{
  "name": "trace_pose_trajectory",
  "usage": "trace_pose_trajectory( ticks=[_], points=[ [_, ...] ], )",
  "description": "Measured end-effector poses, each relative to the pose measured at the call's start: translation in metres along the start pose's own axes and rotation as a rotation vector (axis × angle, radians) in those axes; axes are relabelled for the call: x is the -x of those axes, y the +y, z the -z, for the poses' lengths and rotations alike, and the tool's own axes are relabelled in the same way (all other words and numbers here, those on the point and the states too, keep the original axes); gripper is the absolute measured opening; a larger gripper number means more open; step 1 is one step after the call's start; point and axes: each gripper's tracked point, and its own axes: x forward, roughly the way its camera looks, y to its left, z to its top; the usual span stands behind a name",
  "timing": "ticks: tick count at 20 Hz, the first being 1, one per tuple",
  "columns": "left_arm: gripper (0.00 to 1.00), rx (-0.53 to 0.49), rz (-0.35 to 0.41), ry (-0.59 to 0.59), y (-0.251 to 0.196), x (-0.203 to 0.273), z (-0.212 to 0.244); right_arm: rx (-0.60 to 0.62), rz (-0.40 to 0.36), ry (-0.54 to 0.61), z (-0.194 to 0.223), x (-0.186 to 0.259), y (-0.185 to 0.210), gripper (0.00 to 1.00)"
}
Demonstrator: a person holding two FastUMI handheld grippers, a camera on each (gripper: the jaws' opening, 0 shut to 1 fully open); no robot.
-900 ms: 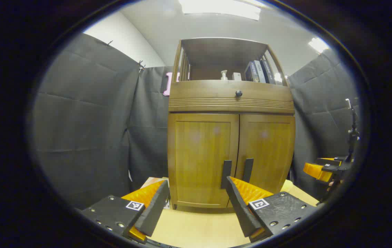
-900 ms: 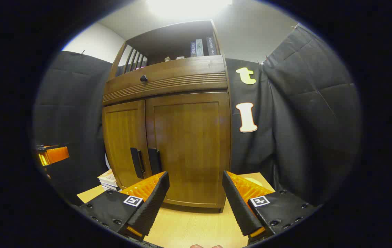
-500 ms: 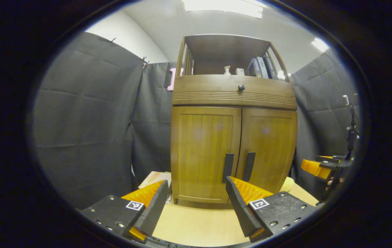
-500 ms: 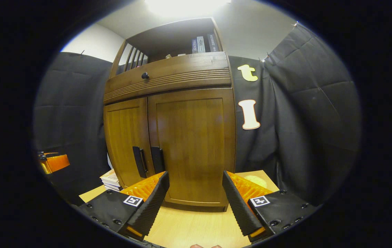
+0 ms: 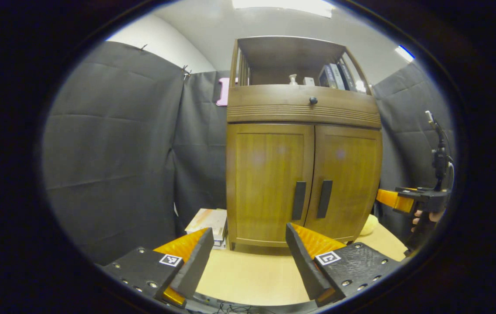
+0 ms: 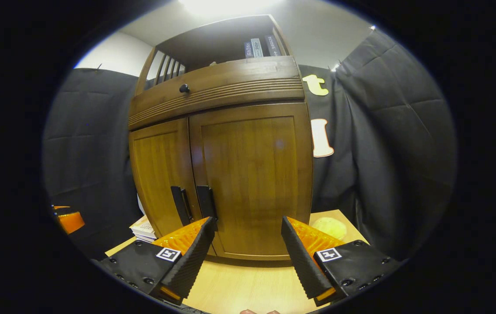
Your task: Open the right door of the double-door shoe cabinet with the right hand, and open the left door with the left hand.
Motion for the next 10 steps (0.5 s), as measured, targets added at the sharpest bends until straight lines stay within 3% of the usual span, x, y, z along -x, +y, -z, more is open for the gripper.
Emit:
trace_pose_trajectory(
  ticks=[10],
  points=[
    [0.96,-0.001,0.046,0.032,-0.002,0.003,0.004,-0.026,0.041,-0.002,-0.022,-0.066,0.054,0.92]
  ],
)
